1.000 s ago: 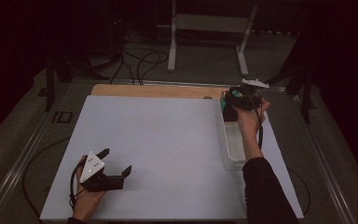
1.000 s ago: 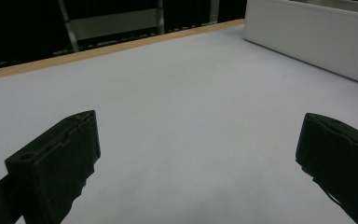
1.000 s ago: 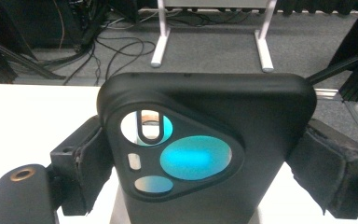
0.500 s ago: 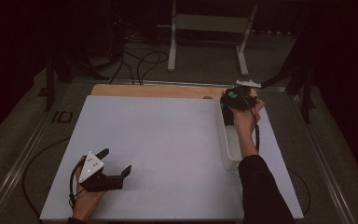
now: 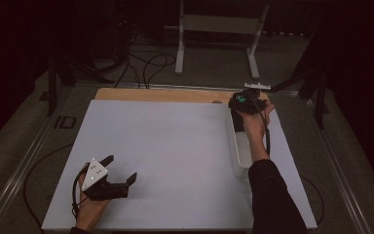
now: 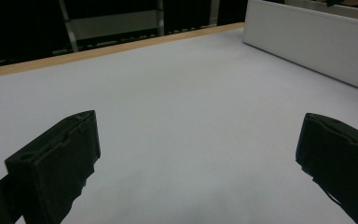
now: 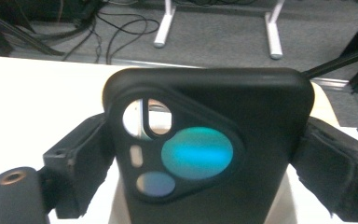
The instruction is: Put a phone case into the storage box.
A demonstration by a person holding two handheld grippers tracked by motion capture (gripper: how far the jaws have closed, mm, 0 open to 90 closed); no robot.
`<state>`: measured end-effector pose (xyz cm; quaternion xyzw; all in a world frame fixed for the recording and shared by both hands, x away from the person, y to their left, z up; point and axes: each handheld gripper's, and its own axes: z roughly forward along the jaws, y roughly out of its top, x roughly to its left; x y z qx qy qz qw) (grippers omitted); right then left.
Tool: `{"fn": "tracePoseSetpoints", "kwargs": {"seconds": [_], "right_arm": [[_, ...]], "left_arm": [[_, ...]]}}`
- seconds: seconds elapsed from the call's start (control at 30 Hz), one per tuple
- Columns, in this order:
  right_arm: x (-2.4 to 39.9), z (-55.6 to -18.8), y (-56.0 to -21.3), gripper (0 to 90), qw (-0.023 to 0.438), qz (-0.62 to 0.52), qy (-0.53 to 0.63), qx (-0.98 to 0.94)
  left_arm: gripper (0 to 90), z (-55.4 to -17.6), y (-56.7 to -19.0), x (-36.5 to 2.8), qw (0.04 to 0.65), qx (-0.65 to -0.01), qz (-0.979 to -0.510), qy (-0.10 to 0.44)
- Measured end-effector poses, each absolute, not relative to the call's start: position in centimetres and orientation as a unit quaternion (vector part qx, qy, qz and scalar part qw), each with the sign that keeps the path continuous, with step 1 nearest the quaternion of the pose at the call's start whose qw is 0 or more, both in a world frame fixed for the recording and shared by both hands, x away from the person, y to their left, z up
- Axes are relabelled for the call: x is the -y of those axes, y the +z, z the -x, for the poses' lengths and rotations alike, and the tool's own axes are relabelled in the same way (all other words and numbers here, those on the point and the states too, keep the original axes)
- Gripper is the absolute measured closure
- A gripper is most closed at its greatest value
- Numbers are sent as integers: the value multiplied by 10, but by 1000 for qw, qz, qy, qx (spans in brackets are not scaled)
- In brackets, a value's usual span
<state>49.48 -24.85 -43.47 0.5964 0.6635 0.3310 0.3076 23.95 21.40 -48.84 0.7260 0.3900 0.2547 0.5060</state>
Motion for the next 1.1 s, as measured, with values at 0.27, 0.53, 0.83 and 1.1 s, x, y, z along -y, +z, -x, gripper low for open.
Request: {"fn": "tracePoseSetpoints", "kwargs": {"seconds": [0.27, 0.53, 0.83, 1.1], "right_arm": [[251, -492, -430, 86, 310, -594, 344, -658], [251, -484, -421, 86, 319, -578, 358, -660], [248, -470, -414, 87, 311, -554, 381, -672], [238, -448, -408, 87, 310, -508, 398, -699]], "left_arm": [[4, -240, -489, -214, 505, -391, -726, 255], [4, -240, -489, -214, 503, -391, -727, 256], [4, -240, -486, -214, 506, -390, -726, 255], [3, -240, -481, -217, 501, -395, -728, 252]]}}
